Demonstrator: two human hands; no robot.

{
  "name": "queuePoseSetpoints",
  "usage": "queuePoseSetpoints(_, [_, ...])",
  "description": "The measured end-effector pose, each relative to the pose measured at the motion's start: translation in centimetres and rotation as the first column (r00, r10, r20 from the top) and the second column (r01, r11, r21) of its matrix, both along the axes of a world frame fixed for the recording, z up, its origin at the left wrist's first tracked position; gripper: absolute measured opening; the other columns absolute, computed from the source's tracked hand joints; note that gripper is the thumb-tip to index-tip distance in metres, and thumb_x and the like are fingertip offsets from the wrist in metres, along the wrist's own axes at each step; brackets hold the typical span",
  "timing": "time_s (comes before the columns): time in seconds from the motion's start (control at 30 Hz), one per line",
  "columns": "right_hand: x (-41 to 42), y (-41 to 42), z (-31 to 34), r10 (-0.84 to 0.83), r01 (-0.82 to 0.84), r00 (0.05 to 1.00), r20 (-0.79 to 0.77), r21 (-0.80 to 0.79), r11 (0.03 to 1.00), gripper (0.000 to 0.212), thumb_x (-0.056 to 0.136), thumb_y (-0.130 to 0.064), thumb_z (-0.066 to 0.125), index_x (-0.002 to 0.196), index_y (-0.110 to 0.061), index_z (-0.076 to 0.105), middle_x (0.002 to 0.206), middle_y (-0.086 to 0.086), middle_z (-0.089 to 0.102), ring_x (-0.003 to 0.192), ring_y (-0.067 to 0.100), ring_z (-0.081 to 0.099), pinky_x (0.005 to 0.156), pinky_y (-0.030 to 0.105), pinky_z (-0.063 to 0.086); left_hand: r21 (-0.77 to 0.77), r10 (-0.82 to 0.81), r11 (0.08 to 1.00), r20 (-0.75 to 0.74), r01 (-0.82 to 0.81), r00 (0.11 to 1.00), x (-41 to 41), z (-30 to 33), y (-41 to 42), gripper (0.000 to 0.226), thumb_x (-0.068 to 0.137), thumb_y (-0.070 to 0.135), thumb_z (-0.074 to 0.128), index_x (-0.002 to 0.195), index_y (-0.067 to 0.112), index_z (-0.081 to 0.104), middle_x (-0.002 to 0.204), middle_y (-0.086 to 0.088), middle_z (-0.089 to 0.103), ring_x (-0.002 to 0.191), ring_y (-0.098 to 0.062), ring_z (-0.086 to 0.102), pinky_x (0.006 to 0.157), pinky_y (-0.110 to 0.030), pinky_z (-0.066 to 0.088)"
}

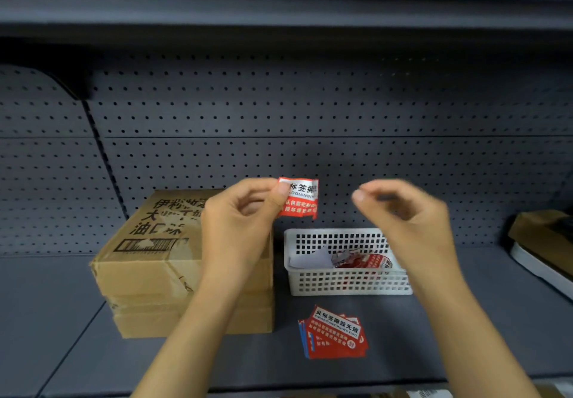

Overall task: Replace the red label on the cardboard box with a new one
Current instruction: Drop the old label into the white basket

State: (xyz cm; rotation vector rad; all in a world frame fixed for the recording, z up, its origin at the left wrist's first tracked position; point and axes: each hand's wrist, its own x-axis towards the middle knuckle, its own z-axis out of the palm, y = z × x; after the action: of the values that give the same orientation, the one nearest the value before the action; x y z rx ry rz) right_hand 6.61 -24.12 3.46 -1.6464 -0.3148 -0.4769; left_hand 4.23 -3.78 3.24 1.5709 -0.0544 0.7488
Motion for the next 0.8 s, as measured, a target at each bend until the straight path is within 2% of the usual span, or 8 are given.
queuePoseSetpoints(0.1, [-0.5, 2.2, -0.9, 0.126, -0.138, 0.986, -0.112, -0.106, 0.985, 0.015, 0.082, -0.035, 0.081, 0.096, -0.030, 0.083, 0.089, -0.016, 0.082, 0.084, -0.001, 0.076, 0.076, 0.014, 0.058, -0.091, -0.122, 0.988, 0.013, 0.123, 0.992, -0.1, -0.4, -1.6, 0.023, 0.072, 0.038, 0.075, 0.088, 0.022, 0.077, 0.082, 0.001, 0.081, 0.076, -0.010, 0.076, 0.074, -0.026, 0.062])
queuePoseSetpoints(0.23, [-0.3, 3.3, -1.2, 0.136, -0.142, 0.989, -0.056, -0.120, 0.983, 0.016, 0.089, -0.028, 0.077, 0.103, -0.023, 0.083, 0.091, -0.010, 0.084, 0.088, 0.005, 0.079, 0.084, 0.027, 0.063, -0.154, -0.200, 0.968, -0.005, 0.197, 0.980, -0.1, -1.4, -2.7, 0.024, 0.078, 0.029, 0.073, 0.095, 0.013, 0.078, 0.087, -0.006, 0.082, 0.083, -0.018, 0.078, 0.081, -0.033, 0.062])
queuePoseSetpoints(0.4, [0.2, 3.4, -1.9, 0.079, -0.083, 0.997, -0.026, -0.229, 0.970, 0.018, 0.095, -0.028, 0.070, 0.091, -0.017, 0.084, 0.081, -0.007, 0.082, 0.077, 0.001, 0.075, 0.074, 0.028, 0.060, 0.024, -0.111, 0.993, -0.019, 0.112, 0.994, -0.1, -2.2, -3.0, 0.019, 0.088, 0.018, 0.074, 0.104, 0.029, 0.076, 0.103, 0.010, 0.080, 0.098, -0.004, 0.074, 0.091, -0.030, 0.059])
queuePoseSetpoints(0.47, [0.5, 3.1, -2.1, 0.036, -0.038, 0.999, -0.013, -0.275, 0.961, 0.032, 0.095, -0.032, 0.068, 0.082, -0.005, 0.078, 0.070, 0.009, 0.076, 0.060, 0.014, 0.064, 0.061, 0.034, 0.051, 0.195, -0.023, 0.980, -0.051, 0.032, 0.998, 0.1, -2.3, -3.1, 0.030, 0.087, 0.032, 0.074, 0.114, 0.044, 0.067, 0.136, 0.018, 0.058, 0.114, 0.011, 0.058, 0.091, -0.014, 0.053])
queuePoseSetpoints(0.53, [1.0, 2.3, -2.4, 0.015, -0.020, 1.000, -0.016, -0.315, 0.949, 0.040, 0.095, -0.032, 0.068, 0.078, 0.004, 0.070, 0.069, 0.026, 0.066, 0.056, 0.024, 0.049, 0.058, 0.035, 0.044, 0.316, 0.031, 0.949, -0.137, 0.014, 0.990, 0.7, -2.2, -2.7, 0.063, 0.082, 0.050, 0.071, 0.140, 0.051, 0.045, 0.143, 0.023, 0.029, 0.120, 0.017, 0.039, 0.085, 0.001, 0.039])
queuePoseSetpoints(0.6, [1.4, 1.5, -2.5, 0.019, -0.037, 0.998, -0.055, -0.359, 0.933, 0.033, 0.096, -0.029, 0.068, 0.083, 0.001, 0.073, 0.072, 0.021, 0.072, 0.062, 0.032, 0.063, 0.064, 0.041, 0.054, 0.260, -0.073, 0.958, -0.197, 0.124, 0.978, 1.5, -2.2, -2.5, 0.085, 0.075, 0.059, 0.068, 0.151, 0.045, 0.033, 0.137, 0.026, 0.042, 0.120, 0.013, 0.044, 0.087, -0.002, 0.040])
queuePoseSetpoints(0.7, [1.1, 1.0, -2.2, 0.073, -0.111, 0.991, -0.113, -0.387, 0.915, 0.015, 0.097, -0.025, 0.067, 0.096, -0.022, 0.082, 0.082, -0.004, 0.083, 0.080, 0.009, 0.077, 0.077, 0.032, 0.060, 0.174, -0.287, 0.929, -0.216, 0.326, 0.933, 2.3, -1.8, -3.2, 0.046, 0.076, 0.047, 0.071, 0.120, 0.032, 0.071, 0.110, 0.013, 0.076, 0.103, -0.003, 0.070, 0.083, -0.017, 0.056])
queuePoseSetpoints(0.8, [1.7, 0.6, -2.3, 0.038, -0.100, 0.983, -0.179, -0.350, 0.931, 0.006, 0.091, -0.031, 0.074, 0.096, -0.028, 0.073, 0.067, -0.009, 0.080, 0.056, -0.005, 0.066, 0.064, 0.027, 0.052, 0.195, -0.227, 0.947, -0.147, 0.253, 0.963, 3.5, -1.8, -3.8, 0.009, 0.082, 0.024, 0.081, 0.090, 0.027, 0.081, 0.086, 0.010, 0.081, 0.080, -0.007, 0.076, 0.076, -0.024, 0.060])
